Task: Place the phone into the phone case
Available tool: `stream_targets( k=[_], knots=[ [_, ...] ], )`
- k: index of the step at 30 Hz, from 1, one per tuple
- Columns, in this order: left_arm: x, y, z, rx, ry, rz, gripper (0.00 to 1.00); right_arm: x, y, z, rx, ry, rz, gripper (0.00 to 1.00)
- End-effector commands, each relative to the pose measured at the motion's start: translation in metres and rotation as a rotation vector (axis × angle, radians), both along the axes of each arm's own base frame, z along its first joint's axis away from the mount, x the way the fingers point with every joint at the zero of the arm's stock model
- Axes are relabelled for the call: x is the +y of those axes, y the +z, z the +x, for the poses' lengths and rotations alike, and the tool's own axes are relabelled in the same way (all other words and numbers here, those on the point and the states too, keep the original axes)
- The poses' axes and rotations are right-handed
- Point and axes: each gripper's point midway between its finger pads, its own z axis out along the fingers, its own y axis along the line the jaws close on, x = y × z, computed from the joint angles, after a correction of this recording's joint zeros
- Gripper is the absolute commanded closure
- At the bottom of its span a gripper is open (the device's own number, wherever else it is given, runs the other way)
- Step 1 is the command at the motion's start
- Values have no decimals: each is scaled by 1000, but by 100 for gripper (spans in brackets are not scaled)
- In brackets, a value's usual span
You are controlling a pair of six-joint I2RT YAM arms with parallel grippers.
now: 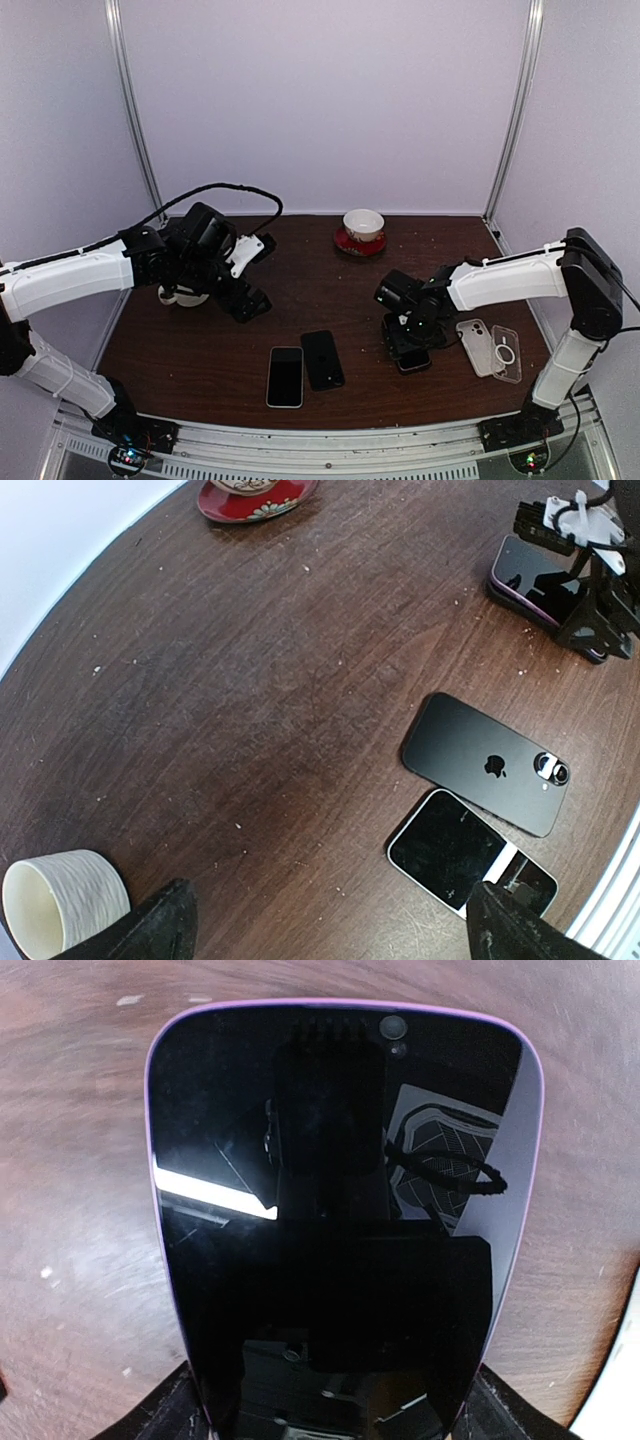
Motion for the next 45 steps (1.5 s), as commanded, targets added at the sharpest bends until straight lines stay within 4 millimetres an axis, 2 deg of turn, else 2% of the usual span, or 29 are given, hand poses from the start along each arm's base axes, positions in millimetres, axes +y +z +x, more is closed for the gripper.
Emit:
stream_targets(
  k=[1,3,6,11,13,16,19,23,29,34,40,45],
  knots=[
    [-8,12,-3,-28,-42,-68,2,34,56,22,-223,96,91,55],
    [-16,22,-9,-39,-83,-141,2,49,86,28,-321,131,153,58],
    [-31,51,-18,-61,-125,-313,3,74,134,36,-472,186,243,59],
    [-52,107,-28,-53,-135,-623,5,118,216,38,-697,272,388,61],
    [-59,135,-32,-74,-159,-759,5,138,249,35,-773,305,455,61],
    [-63,166,-31,-106,-160,-878,4,161,288,27,-865,356,514,62],
    [-66,176,-29,-120,-149,-882,3,177,313,19,-922,396,553,63],
    [-68,182,-26,-131,-135,-897,5,189,327,12,-962,432,551,63],
    [-72,194,-30,-172,-165,-926,8,194,328,9,-978,455,532,64],
    [-78,197,-23,-174,-162,-932,17,196,331,5,-986,474,531,64],
    [-89,182,-17,-129,-159,-904,38,195,331,4,-995,479,522,64],
    [-93,183,-20,-121,-192,-915,68,195,327,5,-995,491,499,64]
  ],
)
